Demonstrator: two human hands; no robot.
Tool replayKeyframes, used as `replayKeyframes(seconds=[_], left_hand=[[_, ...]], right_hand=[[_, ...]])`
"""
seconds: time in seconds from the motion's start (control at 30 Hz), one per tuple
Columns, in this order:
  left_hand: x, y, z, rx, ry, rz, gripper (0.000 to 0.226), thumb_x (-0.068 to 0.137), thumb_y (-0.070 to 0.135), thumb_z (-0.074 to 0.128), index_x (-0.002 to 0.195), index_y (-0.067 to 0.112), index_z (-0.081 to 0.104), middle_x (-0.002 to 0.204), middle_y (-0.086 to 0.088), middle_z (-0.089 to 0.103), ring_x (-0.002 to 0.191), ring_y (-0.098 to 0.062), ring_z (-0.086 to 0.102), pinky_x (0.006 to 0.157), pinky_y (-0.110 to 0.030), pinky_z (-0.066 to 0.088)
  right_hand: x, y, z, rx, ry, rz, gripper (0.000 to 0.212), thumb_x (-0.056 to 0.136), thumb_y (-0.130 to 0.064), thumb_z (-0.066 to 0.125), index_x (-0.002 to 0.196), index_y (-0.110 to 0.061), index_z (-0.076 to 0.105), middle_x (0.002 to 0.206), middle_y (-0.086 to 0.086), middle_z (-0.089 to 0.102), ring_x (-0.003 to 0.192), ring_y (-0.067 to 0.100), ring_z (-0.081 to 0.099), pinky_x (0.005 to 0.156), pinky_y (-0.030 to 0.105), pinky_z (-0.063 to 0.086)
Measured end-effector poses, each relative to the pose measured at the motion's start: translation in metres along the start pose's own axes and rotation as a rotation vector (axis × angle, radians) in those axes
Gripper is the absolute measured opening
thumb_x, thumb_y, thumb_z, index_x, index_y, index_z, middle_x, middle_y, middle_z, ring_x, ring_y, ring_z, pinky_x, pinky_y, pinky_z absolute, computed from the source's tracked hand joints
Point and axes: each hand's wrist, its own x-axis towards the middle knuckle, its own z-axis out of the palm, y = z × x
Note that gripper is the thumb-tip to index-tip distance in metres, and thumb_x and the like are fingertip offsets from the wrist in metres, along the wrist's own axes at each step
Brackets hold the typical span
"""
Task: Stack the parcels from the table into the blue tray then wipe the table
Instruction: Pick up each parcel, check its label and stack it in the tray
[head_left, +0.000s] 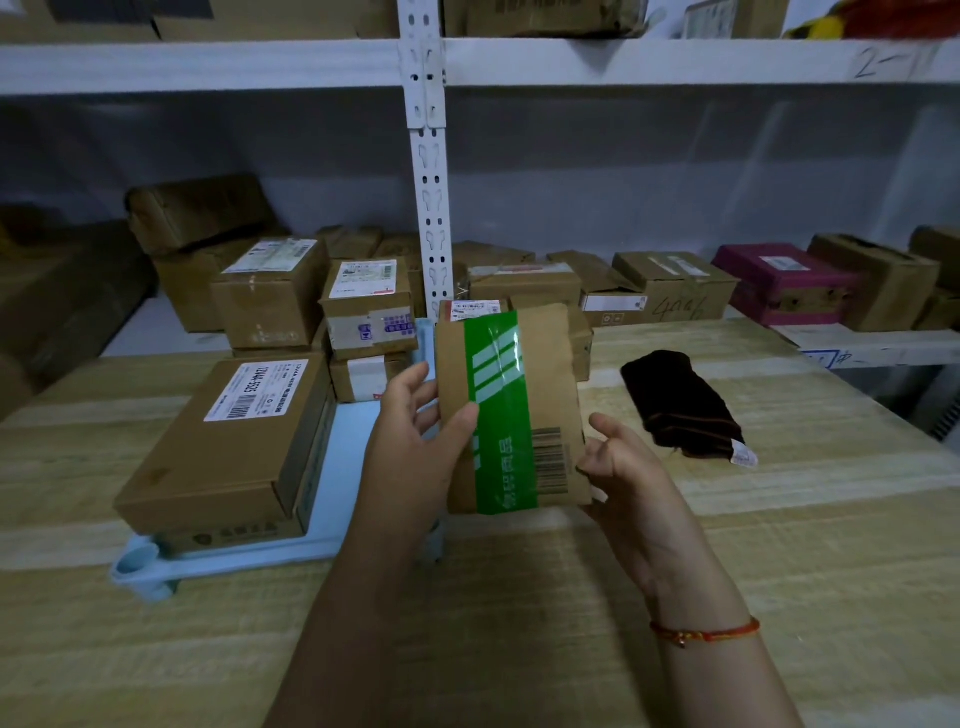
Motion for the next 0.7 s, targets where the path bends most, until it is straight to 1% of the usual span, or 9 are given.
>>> replayKeyframes(seconds=[0.1, 0.17, 0.27, 0.37, 0.43, 0.5, 0.57, 0.63, 0.7], left_hand=[[0.000, 0.002, -0.001, -0.032, -0.005, 0.003, 0.058, 0.091, 0.018, 0.061, 0.144, 0.026, 0.038, 0.126, 0.005, 0.061, 0.114, -0.017, 0.062, 0.087, -0.036, 0.056], [-0.002, 0.004, -0.001, -0.054, -0.013, 0.012, 0.060, 0.092, 0.019, 0.061, 0.143, 0.035, 0.035, 0.116, 0.005, 0.063, 0.103, -0.014, 0.067, 0.080, -0.032, 0.057], [-0.003, 0.006, -0.001, -0.055, -0.021, 0.031, 0.063, 0.091, 0.023, 0.061, 0.143, 0.044, 0.033, 0.093, 0.009, 0.061, 0.092, -0.008, 0.069, 0.081, -0.032, 0.057], [-0.004, 0.005, 0.000, 0.000, -0.045, 0.053, 0.055, 0.092, 0.031, 0.060, 0.140, 0.047, 0.039, 0.105, -0.010, 0.059, 0.099, -0.019, 0.067, 0.089, -0.044, 0.056], [-0.005, 0.004, 0.001, 0.012, -0.059, 0.068, 0.047, 0.092, 0.032, 0.060, 0.135, 0.045, 0.046, 0.107, -0.012, 0.059, 0.102, -0.026, 0.065, 0.088, -0.049, 0.055], [-0.006, 0.005, 0.003, -0.017, -0.061, 0.075, 0.041, 0.091, 0.030, 0.059, 0.130, 0.037, 0.051, 0.098, 0.002, 0.062, 0.095, -0.015, 0.068, 0.080, -0.039, 0.059], [-0.005, 0.007, 0.004, -0.048, -0.054, 0.072, 0.036, 0.087, 0.034, 0.060, 0.123, 0.034, 0.054, 0.102, 0.005, 0.065, 0.091, -0.008, 0.069, 0.075, -0.032, 0.058], [-0.005, 0.007, 0.004, -0.067, -0.048, 0.069, 0.031, 0.086, 0.037, 0.059, 0.115, 0.031, 0.054, 0.106, -0.001, 0.066, 0.093, -0.012, 0.068, 0.080, -0.038, 0.058], [-0.006, 0.009, 0.005, -0.073, -0.044, 0.078, 0.025, 0.089, 0.036, 0.057, 0.112, 0.027, 0.055, 0.102, -0.002, 0.067, 0.092, -0.013, 0.067, 0.083, -0.043, 0.058]], right_hand=[[0.002, -0.002, -0.002, -0.014, -0.041, -0.050, 0.095, 0.044, -0.014, 0.058, 0.137, -0.014, 0.043, 0.111, 0.000, 0.068, 0.090, 0.011, 0.065, 0.075, 0.030, 0.043], [0.001, -0.004, -0.003, -0.084, -0.069, -0.085, 0.085, 0.051, -0.012, 0.051, 0.137, -0.014, 0.049, 0.114, 0.000, 0.068, 0.086, 0.005, 0.067, 0.073, 0.028, 0.044], [0.000, -0.007, -0.005, -0.164, -0.084, -0.137, 0.080, 0.054, -0.013, 0.050, 0.133, -0.022, 0.057, 0.118, 0.001, 0.067, 0.087, 0.003, 0.067, 0.069, 0.023, 0.047], [0.000, -0.009, -0.005, -0.189, -0.070, -0.159, 0.075, 0.057, -0.012, 0.050, 0.129, -0.027, 0.060, 0.111, -0.006, 0.071, 0.085, -0.001, 0.067, 0.060, 0.017, 0.050], [-0.001, -0.010, -0.004, -0.193, -0.064, -0.173, 0.071, 0.060, -0.010, 0.051, 0.128, -0.026, 0.062, 0.105, -0.009, 0.072, 0.083, 0.000, 0.068, 0.057, 0.015, 0.051], [-0.002, -0.011, -0.003, -0.195, -0.060, -0.182, 0.062, 0.070, -0.004, 0.053, 0.127, -0.026, 0.062, 0.100, -0.012, 0.073, 0.082, 0.000, 0.068, 0.059, 0.016, 0.051], [-0.004, -0.014, -0.002, -0.199, -0.055, -0.186, 0.057, 0.079, 0.001, 0.051, 0.127, -0.027, 0.062, 0.100, -0.013, 0.074, 0.085, -0.001, 0.068, 0.064, 0.017, 0.051], [-0.006, -0.017, 0.000, -0.207, -0.065, -0.200, 0.053, 0.076, -0.012, 0.054, 0.126, -0.027, 0.063, 0.099, -0.015, 0.074, 0.088, -0.003, 0.068, 0.066, 0.017, 0.051], [-0.008, -0.019, 0.003, -0.199, -0.064, -0.192, 0.050, 0.073, -0.029, 0.054, 0.121, -0.028, 0.065, 0.099, -0.017, 0.074, 0.093, -0.004, 0.067, 0.077, 0.025, 0.050]])
